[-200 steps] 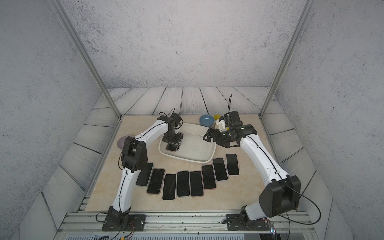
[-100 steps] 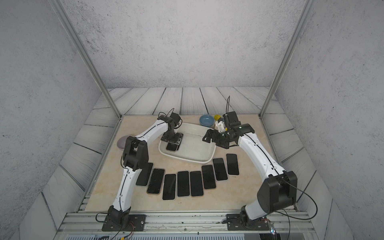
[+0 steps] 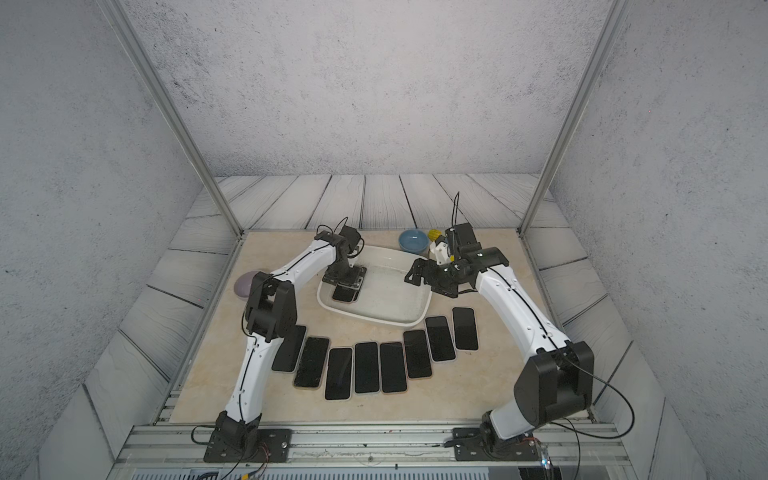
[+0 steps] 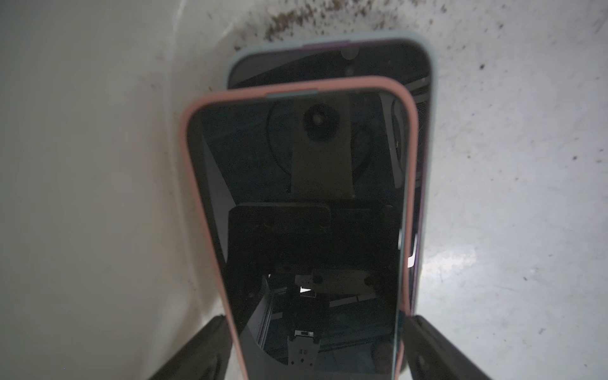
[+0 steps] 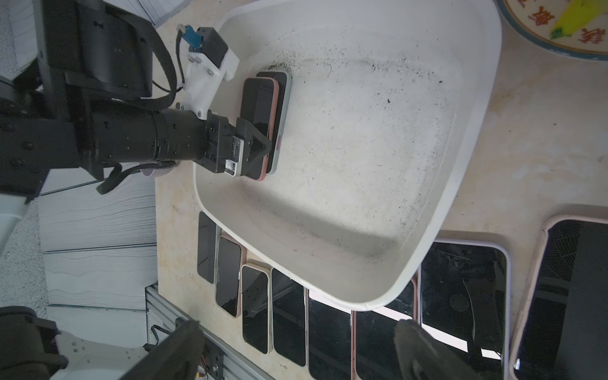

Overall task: Take the phone out of the storage box
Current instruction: Pick up the phone from the storage box.

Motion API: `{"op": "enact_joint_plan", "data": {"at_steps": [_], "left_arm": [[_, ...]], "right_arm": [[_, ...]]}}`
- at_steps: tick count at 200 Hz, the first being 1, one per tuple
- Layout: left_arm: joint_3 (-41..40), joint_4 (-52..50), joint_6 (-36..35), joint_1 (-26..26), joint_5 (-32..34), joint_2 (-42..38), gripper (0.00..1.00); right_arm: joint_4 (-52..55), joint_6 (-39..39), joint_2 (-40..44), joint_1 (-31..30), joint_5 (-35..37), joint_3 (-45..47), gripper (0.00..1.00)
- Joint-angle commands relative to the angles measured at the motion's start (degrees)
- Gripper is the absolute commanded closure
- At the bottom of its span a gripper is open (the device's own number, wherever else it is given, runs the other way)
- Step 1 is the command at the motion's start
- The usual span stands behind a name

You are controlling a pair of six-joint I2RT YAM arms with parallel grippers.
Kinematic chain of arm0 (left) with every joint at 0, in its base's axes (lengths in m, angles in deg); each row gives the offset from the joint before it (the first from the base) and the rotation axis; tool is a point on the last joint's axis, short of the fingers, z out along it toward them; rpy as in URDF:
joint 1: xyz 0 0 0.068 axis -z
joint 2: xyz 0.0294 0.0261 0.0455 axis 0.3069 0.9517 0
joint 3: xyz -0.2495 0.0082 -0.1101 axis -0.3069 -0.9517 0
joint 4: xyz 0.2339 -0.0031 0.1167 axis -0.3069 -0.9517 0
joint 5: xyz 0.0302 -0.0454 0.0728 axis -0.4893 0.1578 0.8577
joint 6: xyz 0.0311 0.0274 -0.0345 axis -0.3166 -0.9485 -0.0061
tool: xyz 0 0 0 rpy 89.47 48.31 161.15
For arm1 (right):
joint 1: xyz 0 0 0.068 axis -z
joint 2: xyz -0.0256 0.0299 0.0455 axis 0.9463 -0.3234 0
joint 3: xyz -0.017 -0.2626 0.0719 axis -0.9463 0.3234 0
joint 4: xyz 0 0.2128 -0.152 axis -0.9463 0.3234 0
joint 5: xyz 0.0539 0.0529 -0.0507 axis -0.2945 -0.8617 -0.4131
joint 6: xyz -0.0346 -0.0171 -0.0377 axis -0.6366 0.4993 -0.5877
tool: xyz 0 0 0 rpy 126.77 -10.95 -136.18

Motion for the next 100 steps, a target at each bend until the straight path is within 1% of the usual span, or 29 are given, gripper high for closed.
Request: {"op": "enact_joint_plan", "data": {"at_steps": [1, 45, 66, 74, 76, 77, 82, 100], "left_arm": [[-3.0, -1.0, 0.0, 1.1, -1.1, 2.9, 0.13], [-6.7, -0.2, 0.0, 1.3, -1.4, 2.1, 0.11], [-7.9, 0.3, -0.2, 1.3, -2.7, 1.3, 0.09], [-8.3, 0.5, -0.2, 1.3, -2.7, 1.1, 0.05], [-8.3, 0.5, -0.2, 1.3, -2.7, 1.0, 0.01], [-8.3, 0.6, -0.2, 1.3, -2.8, 0.9, 0.0], [-8.4, 0.7, -0.2, 1.3, -2.7, 0.8, 0.02], [-8.3, 0.7, -0.3, 1.3, -2.3, 0.9, 0.01]], "right_arm": [[0.6, -0.8, -0.2, 0.1, -0.7, 0.1, 0.04], [0.6, -0.5, -0.1, 0.1, -0.8, 0.2, 0.04], [0.6, -0.5, -0.1, 0.1, -0.8, 0.1, 0.04], [0.6, -0.4, -0.1, 0.1, -0.9, 0.2, 0.04], [0.6, -0.4, -0.1, 0.1, -0.9, 0.2, 0.04], [0.7, -0.4, -0.1, 0.1, -0.9, 0.2, 0.04], [0.6, -0.3, -0.1, 0.1, -0.9, 0.0, 0.04], [0.6, -0.2, -0.3, 0.0, -1.1, -0.1, 0.04]]}}
